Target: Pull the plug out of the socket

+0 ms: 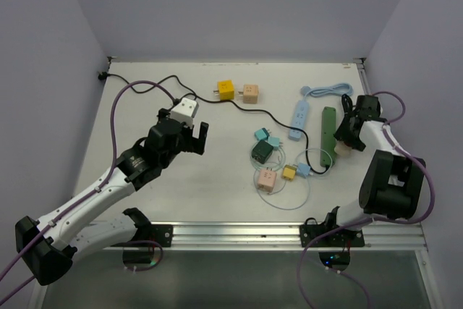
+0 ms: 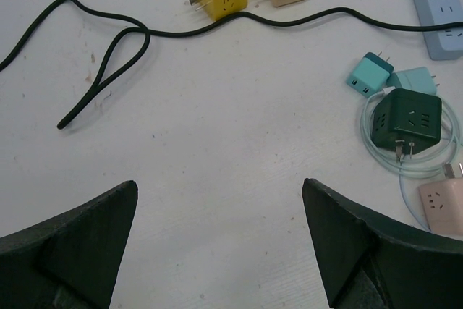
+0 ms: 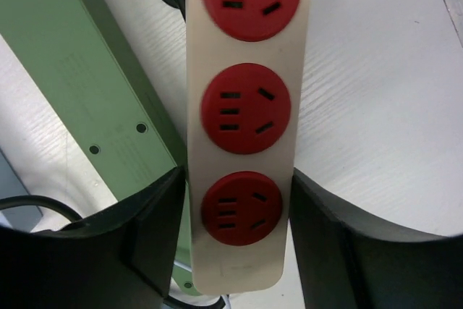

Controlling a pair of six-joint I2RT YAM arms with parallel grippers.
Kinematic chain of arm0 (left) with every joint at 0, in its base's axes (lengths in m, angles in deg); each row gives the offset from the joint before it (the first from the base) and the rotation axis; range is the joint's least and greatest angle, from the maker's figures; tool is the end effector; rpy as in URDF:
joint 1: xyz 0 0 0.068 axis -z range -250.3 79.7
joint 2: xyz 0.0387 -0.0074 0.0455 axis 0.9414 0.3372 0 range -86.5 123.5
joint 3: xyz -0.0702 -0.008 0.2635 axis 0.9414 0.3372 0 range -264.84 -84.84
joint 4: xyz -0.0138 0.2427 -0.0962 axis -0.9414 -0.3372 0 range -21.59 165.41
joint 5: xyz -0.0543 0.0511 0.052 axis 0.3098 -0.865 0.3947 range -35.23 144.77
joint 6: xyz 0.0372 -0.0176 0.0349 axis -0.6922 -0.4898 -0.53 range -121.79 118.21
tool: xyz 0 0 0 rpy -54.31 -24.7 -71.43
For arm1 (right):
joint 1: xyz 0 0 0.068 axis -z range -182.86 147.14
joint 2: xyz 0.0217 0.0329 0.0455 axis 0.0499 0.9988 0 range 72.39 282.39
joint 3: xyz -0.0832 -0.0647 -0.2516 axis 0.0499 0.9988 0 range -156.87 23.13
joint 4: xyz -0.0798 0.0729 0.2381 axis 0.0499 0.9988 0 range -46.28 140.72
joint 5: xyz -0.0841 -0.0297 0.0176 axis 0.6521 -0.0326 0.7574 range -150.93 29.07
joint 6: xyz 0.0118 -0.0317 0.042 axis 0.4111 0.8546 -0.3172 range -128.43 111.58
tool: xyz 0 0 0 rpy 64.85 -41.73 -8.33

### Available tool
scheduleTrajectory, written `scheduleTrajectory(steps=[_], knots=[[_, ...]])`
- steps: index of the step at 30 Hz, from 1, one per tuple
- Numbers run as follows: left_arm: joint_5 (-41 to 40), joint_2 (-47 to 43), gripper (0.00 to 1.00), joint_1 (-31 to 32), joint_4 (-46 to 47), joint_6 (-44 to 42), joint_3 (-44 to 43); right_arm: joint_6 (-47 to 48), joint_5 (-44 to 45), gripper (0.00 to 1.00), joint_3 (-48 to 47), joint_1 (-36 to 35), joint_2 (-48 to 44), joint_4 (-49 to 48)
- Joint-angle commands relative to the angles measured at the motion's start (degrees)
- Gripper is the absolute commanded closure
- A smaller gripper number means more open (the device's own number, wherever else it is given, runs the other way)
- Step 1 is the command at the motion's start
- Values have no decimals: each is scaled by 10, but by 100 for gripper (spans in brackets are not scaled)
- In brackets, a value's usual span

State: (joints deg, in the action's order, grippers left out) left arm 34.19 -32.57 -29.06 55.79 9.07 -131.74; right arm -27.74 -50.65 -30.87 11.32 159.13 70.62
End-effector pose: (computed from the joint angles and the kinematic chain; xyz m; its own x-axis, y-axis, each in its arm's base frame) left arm 0.1670 -0.1296 0.3083 -0.4031 0.1188 -0.9074 0.3104 0.9505 -0.0135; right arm 0.2881 -0.0792 0.2010 -0.6809 0.5077 -0.5279 0.5868 0.8095 0.0217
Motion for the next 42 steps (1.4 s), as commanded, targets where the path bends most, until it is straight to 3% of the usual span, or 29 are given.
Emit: scheduleTrajectory(steps=[1, 3, 5, 16, 20, 23, 29, 38, 42], knots=[[0, -1, 0, -5, 34, -10, 4, -5, -20, 38, -26, -3, -26, 11], [-7, 1, 0, -5, 31, -9, 3, -9, -35, 26, -23, -3, -40, 7], [-10, -1, 0, -7, 33, -9, 5, -12, -40, 22, -23, -3, -43, 10], [-19, 2, 0, -33, 32, -8, 5, -22, -59, 16, -44, -10, -101, 43], [-10, 6, 0, -51, 32, -4, 2, -28, -121, 13, -39, -20, -147, 26], [-8, 1, 0, -76, 33, -1, 2, -32, -148, 7, -23, -54, -189, -7], [-13, -20, 0, -137, 35, 9, 0, -15, -139, 1, -19, -216, -238, -31], [-53, -62, 0, -185, 41, 28, 7, 42, -34, 1, 12, -399, -304, -25], [-77, -98, 0, -184, 51, 26, 19, 44, 28, 1, 24, -413, -361, -20]])
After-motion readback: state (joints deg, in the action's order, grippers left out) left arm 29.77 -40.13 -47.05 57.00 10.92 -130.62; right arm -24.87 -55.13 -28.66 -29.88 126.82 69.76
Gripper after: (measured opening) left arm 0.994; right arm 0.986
